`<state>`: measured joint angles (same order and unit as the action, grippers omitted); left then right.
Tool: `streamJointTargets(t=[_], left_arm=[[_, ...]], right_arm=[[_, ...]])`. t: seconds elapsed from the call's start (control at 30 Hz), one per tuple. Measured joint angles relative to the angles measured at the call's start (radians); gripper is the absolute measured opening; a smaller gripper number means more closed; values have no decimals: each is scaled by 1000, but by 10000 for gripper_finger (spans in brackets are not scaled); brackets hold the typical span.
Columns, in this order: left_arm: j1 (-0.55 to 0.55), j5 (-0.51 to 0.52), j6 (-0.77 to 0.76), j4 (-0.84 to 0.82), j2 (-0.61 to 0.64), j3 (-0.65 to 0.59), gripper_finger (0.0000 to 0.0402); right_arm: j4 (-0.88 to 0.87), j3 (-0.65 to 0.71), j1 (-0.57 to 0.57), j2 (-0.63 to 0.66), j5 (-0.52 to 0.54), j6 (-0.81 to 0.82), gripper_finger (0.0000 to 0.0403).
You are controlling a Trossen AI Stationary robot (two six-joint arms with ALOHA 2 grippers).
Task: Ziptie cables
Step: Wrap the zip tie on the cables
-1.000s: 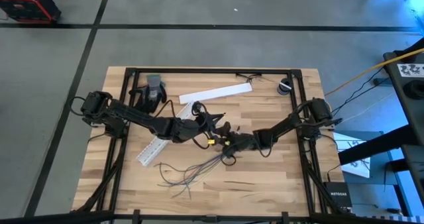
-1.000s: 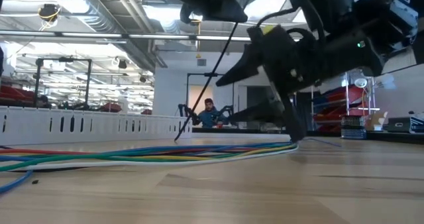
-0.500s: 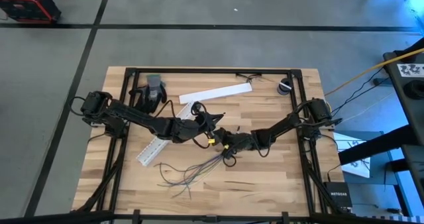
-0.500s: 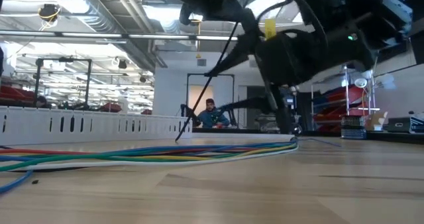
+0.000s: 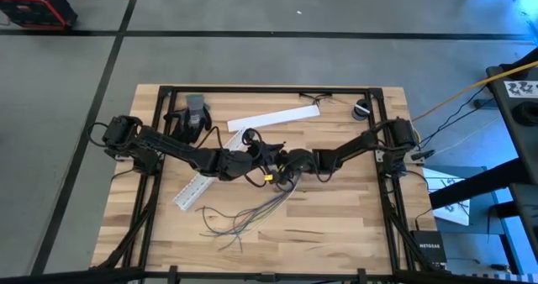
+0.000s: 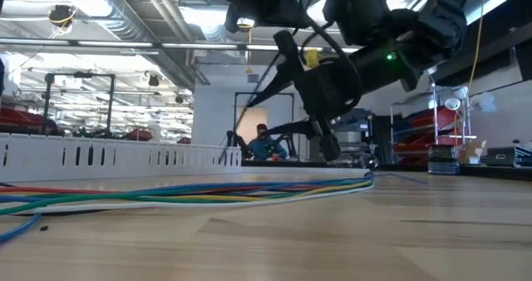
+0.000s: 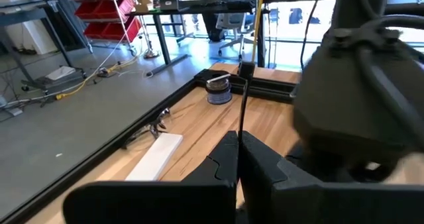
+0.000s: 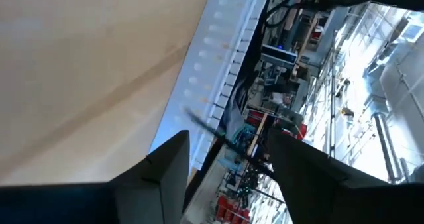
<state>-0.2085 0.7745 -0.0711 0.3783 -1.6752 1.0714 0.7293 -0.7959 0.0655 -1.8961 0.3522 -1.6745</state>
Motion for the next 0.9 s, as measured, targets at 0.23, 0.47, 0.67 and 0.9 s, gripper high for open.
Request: streamJointTargets(t=[0.23, 0.47, 0.67, 0.9], left_arm=[[0, -2, 11, -2, 2, 0, 0], [-19, -1, 55, -6, 18, 1, 0], [-24, -1, 49, -41, 36, 1, 0], [-16, -48, -33, -44, 37, 1, 0]], right_arm=[[-10, 0, 9, 0, -4, 365, 174], [-72, 71, 27, 64, -88, 951, 172], [-102, 280, 31, 252, -255, 1219, 172], [-18, 493, -11, 565, -397, 1483, 172]])
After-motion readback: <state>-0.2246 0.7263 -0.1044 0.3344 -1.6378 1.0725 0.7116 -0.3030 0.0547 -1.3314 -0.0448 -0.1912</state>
